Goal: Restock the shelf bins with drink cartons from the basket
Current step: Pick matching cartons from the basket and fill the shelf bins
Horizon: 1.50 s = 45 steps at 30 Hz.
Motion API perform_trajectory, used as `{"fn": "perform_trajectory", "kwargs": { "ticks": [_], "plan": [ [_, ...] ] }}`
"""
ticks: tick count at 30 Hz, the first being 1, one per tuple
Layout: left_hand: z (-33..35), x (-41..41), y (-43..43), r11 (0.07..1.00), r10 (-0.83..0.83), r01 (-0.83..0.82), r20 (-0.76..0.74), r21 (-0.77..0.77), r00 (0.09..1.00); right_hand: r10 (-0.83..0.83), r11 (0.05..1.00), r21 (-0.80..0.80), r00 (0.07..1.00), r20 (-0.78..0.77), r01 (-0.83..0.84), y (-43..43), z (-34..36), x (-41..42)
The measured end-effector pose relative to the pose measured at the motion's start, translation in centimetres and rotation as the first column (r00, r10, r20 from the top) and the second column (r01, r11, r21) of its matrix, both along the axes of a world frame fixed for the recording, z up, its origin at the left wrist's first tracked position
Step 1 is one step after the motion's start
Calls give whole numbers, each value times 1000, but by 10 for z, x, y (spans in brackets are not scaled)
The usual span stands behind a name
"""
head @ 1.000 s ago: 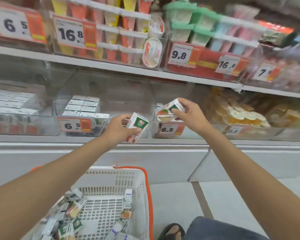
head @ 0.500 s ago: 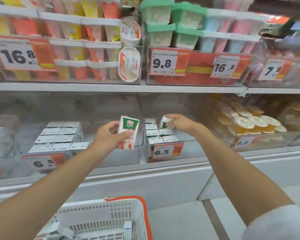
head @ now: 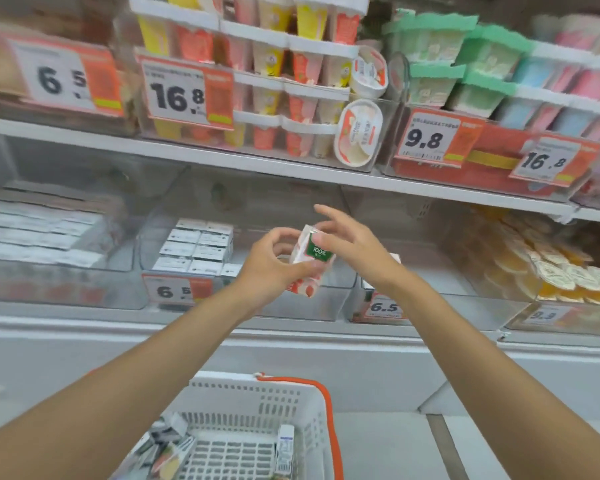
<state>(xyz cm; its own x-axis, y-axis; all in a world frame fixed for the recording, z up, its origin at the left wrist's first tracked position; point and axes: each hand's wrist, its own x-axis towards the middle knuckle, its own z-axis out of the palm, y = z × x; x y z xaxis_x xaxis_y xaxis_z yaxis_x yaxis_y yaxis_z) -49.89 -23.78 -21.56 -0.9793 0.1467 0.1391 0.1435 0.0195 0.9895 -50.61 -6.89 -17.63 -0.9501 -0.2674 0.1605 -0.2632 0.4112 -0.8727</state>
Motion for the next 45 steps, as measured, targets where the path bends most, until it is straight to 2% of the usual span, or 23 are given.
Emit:
{"fn": "perform_trajectory", "kwargs": {
  "ticks": [2, 5, 8, 10, 12, 14, 17, 19, 21, 23, 25, 26, 27, 29, 30, 32, 34, 36, 39, 41, 45],
  "plan": [
    [6, 8, -32, 999, 30, -30, -21, -25, 999, 88, 990, 112, 996, -6, -86, -37, 11, 2],
    [9, 18, -101, 992, 84, -92, -91, -86, 992, 170, 984, 56, 985, -25, -169, -98, 18, 3],
    [0, 21, -184, 952, 189, -218, -148, -213, 971, 161, 986, 57, 984, -83, -156, -165, 18, -6],
    [-13, 20, -238, 872, 264, -323, -203, -368, 943, 138, 988, 84, 979, -149, -127, -210, 16, -19],
    [-28, 17, -284, 744, 285, -398, -285, -537, 915, 118, 990, 106, 969, -215, -97, -251, 13, -36],
    [-43, 13, -318, 590, 283, -449, -349, -671, 894, 109, 969, 245, 946, -304, -33, -283, 5, -54],
    [-63, 10, -345, 419, 253, -443, -366, -793, 895, 132, 853, 517, 932, -336, 66, -316, -15, -77],
    [-72, 8, -351, 377, 206, -404, -349, -834, 914, 146, 756, 654, 971, -189, 13, -333, -27, -89],
    [-74, 7, -354, 407, 184, -381, -334, -830, 924, 164, 711, 675, 980, 109, -194, -346, -36, -93],
    [-73, 6, -355, 486, 194, -393, -342, -781, 920, 155, 757, 564, 929, 336, -331, -353, -41, -90],
    [-71, 8, -352, 557, 228, -427, -363, -712, 903, 155, 809, 476, 906, 394, -346, -355, -45, -85],
    [-70, 11, -350, 559, 258, -469, -394, -683, 882, 163, 826, 457, 915, 368, -331, -354, -47, -82],
    [-70, 14, -347, 522, 301, -537, -446, -663, 843, 173, 831, 469, 941, 292, -298, -353, -48, -76],
    [-70, 21, -340, 396, 381, -671, -553, -627, 741, 194, 860, 477, 981, 26, -182, -349, -51, -57],
    [-71, 25, -336, 372, 406, -697, -568, -613, 716, 191, 886, 448, 974, -123, -117, -346, -54, -44],
    [-77, 35, -325, 422, 408, -646, -503, -636, 762, 155, 939, 343, 915, -372, -19, -334, -67, -15],
    [-94, 47, -311, 495, 334, -491, -366, -716, 869, 119, 958, 286, 903, -412, 4, -314, -92, 11],
    [-120, 61, -298, 579, 252, -303, -187, -757, 950, 126, 940, 341, 953, -274, -26, -289, -130, 32],
    [-165, 90, -279, 709, 216, -80, 108, -700, 970, 147, 853, 486, 981, 126, -190, -240, -206, 64],
    [-195, 111, -267, 751, 259, -31, 251, -660, 933, 98, 817, 501, 925, 368, -285, -206, -260, 87],
    [-248, 148, -252, 764, 337, 27, 435, -645, 835, 0, 835, 414, 751, 660, -363, -180, -348, 125]
  ]
}}
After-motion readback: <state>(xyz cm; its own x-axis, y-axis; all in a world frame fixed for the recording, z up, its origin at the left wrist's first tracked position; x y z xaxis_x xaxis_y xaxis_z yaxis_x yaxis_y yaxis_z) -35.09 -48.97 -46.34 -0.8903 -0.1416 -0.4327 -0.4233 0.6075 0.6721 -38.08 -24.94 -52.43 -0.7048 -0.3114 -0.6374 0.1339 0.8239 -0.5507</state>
